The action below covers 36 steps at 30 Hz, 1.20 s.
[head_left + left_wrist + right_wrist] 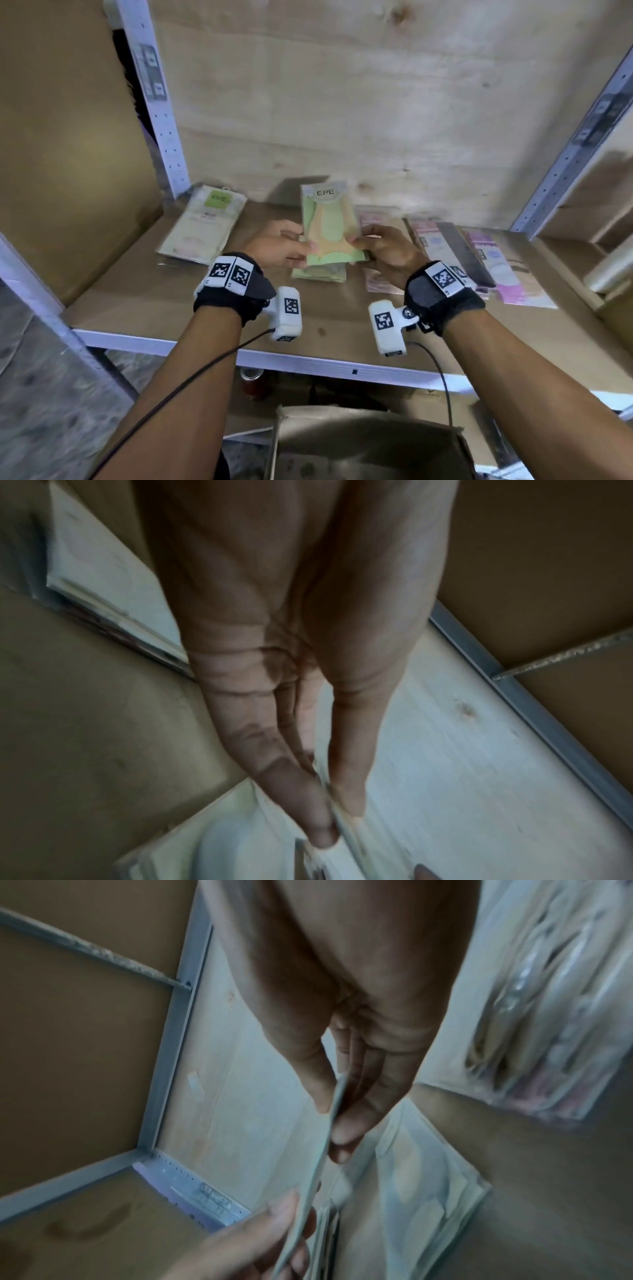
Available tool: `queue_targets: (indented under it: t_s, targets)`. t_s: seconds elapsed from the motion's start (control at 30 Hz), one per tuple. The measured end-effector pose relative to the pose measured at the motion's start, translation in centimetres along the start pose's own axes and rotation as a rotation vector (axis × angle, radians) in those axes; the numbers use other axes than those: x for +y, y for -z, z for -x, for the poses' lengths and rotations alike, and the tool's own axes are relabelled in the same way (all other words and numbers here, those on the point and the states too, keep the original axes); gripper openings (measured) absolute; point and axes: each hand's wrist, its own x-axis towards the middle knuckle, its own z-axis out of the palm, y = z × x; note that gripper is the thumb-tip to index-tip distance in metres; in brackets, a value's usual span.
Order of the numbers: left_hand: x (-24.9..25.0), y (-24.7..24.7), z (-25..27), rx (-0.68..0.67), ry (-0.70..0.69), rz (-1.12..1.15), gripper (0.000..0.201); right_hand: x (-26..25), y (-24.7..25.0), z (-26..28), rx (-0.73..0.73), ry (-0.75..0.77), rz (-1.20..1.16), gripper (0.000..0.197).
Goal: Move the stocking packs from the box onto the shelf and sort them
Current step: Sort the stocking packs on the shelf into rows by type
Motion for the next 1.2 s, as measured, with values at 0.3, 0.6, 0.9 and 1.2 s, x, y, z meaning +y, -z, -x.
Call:
queue_targets:
  t_s: [0.3, 0.6, 0.9, 1.2]
  targets:
    - [-1.6, 0.7, -3.3, 0.114, 0.043, -0.189, 0.035, -0.7, -1.9, -4.8, 0.097, -0.096, 0.803, 0.023]
    - [-2.8, 0.1, -4.6, 0.2, 0.101, -0.332, 0.027, -0.9, -3.8, -5.6, 0.068, -0.211, 0.98, 0.058]
    - [-2.6, -0.4, -4.2, 0.209, 0.106, -0.422, 0.029, -0.7, -4.2, -5.0, 0.058, -0.209, 1.079, 0.05]
    - [-2.3, -0.5, -3.8, 0.212, 0.106, -0.469, 0.036, -0.8, -4.6, -4.9, 0.038, -0.18, 1.162, 0.049]
